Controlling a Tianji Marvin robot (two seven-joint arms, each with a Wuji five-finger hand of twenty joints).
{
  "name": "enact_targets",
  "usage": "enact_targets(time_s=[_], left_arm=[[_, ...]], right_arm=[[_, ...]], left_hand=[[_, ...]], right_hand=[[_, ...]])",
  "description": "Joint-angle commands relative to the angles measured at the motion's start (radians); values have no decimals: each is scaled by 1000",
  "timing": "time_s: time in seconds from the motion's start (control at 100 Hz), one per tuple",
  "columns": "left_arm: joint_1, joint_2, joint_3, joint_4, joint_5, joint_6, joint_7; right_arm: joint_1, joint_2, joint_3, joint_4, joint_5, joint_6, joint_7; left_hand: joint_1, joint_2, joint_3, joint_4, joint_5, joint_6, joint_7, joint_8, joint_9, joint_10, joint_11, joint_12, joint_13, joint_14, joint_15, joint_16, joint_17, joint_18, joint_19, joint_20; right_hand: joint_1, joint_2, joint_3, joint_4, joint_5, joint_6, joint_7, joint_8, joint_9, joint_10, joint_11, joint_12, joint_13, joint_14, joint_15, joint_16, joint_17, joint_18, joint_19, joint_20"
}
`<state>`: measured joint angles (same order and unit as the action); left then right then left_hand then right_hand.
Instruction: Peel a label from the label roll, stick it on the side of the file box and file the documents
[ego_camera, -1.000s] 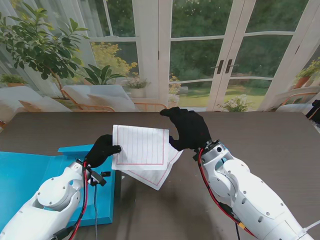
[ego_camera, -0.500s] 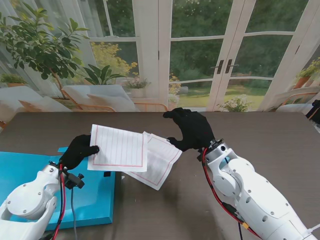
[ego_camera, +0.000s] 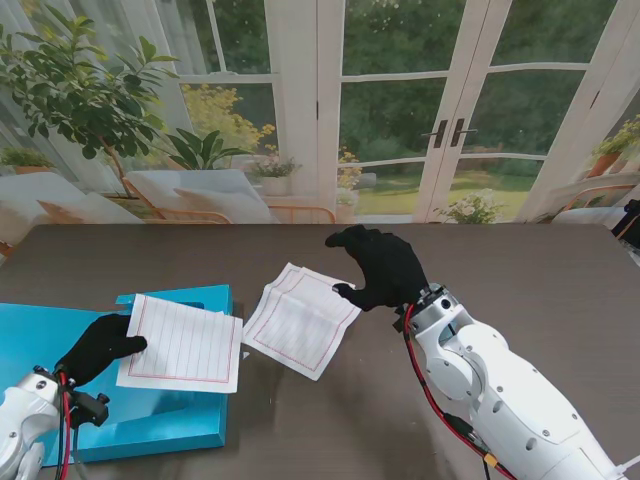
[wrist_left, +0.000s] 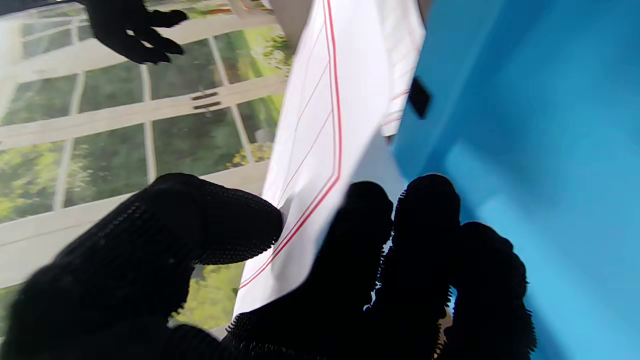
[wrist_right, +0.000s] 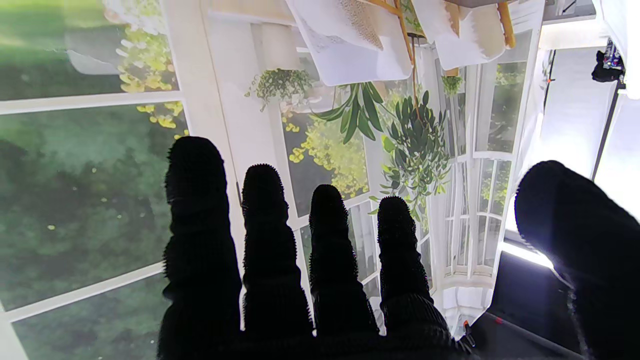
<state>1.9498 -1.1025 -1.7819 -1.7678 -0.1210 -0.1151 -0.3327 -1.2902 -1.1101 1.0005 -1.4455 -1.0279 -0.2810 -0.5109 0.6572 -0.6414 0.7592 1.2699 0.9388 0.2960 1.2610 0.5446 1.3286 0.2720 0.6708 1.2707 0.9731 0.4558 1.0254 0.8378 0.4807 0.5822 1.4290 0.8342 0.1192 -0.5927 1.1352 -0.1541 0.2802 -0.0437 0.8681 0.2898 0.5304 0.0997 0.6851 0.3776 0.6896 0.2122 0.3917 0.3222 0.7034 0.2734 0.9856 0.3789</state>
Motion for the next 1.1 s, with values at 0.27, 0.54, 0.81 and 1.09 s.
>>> enact_targets(time_s=[0.27,0.54,0.81,1.09], left_arm=[[85,-24,-36,25,150,82,118],[107,-50,-35,48,209,105,247],[109,-56,-42,56,248,178,275],[92,-28,-42,45,369,276,192]], right_arm=[[-24,-3,2,-13,9,-22,27],[-32,-1,13,-12,17,-32,47],[-39,1,15,-18,26,-43,70],[-43,2,15,-20,32,-52,88]], left_hand=[[52,16,67,38,-41,43,54,-14,-9,-50,-7,46,-45,46,29,23,-45,-67,-1,31],[49,24,73,36,-49,47,60,-17,-14,-45,-10,51,-50,51,27,21,-46,-66,-6,41],[47,35,88,38,-74,55,59,-22,-52,-21,-13,80,-89,73,29,28,-85,-67,-25,55],[42,45,89,22,-146,40,66,-15,-124,-15,-23,107,-138,62,23,34,-124,-95,-47,69]], right_hand=[[-39,30,-13,3,11,0,-19,6,19,5,-16,-5,41,-16,14,12,-378,-16,26,11],[-39,40,-12,5,10,8,-18,8,23,7,-17,-3,50,-17,19,16,-373,-17,34,13],[-39,49,-13,7,7,19,-17,10,29,6,-18,-3,58,-19,24,20,-370,-18,38,14],[-40,58,-13,8,0,40,-14,12,30,7,-18,-3,64,-22,27,23,-368,-19,42,14]])
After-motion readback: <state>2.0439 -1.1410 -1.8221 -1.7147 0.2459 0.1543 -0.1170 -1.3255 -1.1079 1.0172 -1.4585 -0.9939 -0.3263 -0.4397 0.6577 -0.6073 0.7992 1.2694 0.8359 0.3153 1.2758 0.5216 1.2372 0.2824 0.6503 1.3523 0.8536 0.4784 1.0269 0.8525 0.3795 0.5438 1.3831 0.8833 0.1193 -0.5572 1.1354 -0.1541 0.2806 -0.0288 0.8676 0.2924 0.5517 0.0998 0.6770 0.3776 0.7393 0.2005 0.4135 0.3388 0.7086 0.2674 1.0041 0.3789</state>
